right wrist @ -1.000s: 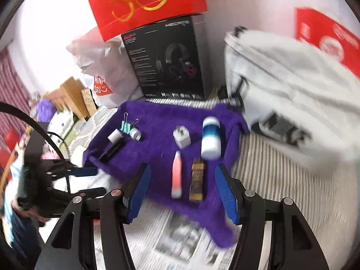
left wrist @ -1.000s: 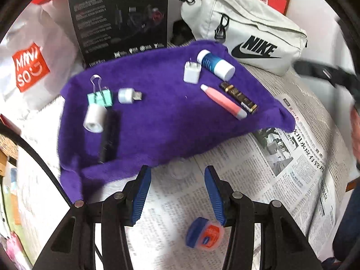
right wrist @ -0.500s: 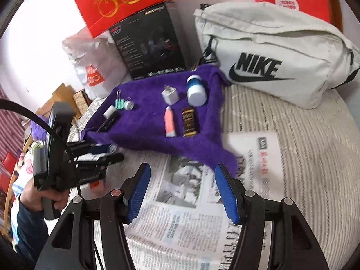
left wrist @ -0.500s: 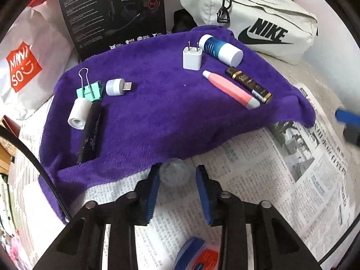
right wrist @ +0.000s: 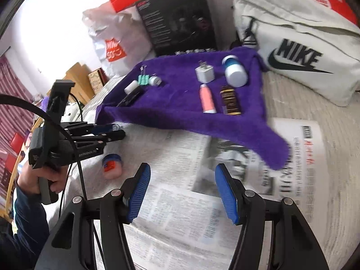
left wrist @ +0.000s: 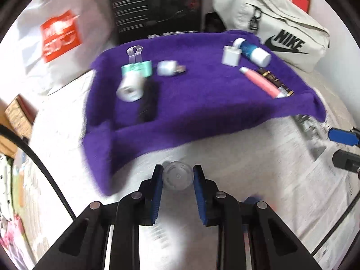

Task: Organize rigid objects
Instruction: 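Move the left tool toward the clear plastic cap on the newspaper, then grasp the clear plastic cap with the left tool while the right tool grasps the Vaseline tin, then set the clear cap on the towel with the left tool while the right tool sets the Vaseline tin there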

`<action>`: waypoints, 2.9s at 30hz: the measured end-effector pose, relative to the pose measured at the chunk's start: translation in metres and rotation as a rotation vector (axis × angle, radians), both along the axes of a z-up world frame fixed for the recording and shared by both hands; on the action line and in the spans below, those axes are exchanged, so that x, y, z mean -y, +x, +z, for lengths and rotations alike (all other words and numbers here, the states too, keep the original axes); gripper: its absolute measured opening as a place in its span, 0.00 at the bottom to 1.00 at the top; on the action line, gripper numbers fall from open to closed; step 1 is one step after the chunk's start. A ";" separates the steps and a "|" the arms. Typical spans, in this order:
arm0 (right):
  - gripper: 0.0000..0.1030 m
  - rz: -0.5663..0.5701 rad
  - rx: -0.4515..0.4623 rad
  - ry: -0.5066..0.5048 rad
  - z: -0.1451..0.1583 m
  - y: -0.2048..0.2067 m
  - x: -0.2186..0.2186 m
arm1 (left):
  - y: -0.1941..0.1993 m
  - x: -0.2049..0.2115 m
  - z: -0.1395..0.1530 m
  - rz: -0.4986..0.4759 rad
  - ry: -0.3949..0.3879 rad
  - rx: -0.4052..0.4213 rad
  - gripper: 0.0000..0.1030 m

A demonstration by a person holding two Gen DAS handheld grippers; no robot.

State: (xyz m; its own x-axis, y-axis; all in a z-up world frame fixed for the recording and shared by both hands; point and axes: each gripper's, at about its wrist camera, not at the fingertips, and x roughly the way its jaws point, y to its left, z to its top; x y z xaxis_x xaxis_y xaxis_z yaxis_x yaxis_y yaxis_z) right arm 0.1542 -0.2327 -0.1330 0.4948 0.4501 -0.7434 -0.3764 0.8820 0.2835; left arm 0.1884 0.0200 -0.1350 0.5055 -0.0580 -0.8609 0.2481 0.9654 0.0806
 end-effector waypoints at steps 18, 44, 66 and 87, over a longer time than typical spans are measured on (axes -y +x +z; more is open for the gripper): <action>0.58 0.195 0.017 -0.130 -0.025 -0.013 -0.114 | -0.055 -0.069 -0.002 0.089 -0.040 0.048 0.25; 0.37 0.000 0.040 -0.302 -0.036 -0.017 -0.041 | -0.057 -0.050 -0.004 0.064 -0.051 0.055 0.25; 0.37 0.024 0.026 -0.214 -0.013 -0.011 -0.030 | -0.046 -0.050 0.012 0.045 -0.121 0.026 0.25; 0.37 0.081 0.151 -0.177 0.063 0.078 -0.028 | 0.036 -0.030 0.084 -0.046 -0.107 0.102 0.25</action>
State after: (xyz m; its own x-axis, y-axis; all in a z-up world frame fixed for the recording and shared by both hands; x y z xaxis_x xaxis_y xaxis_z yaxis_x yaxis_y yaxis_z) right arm 0.2322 -0.2046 -0.0696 0.5741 0.3624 -0.7342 -0.4743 0.8781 0.0625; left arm 0.2249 0.0502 -0.0508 0.5846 -0.1714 -0.7930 0.2880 0.9576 0.0053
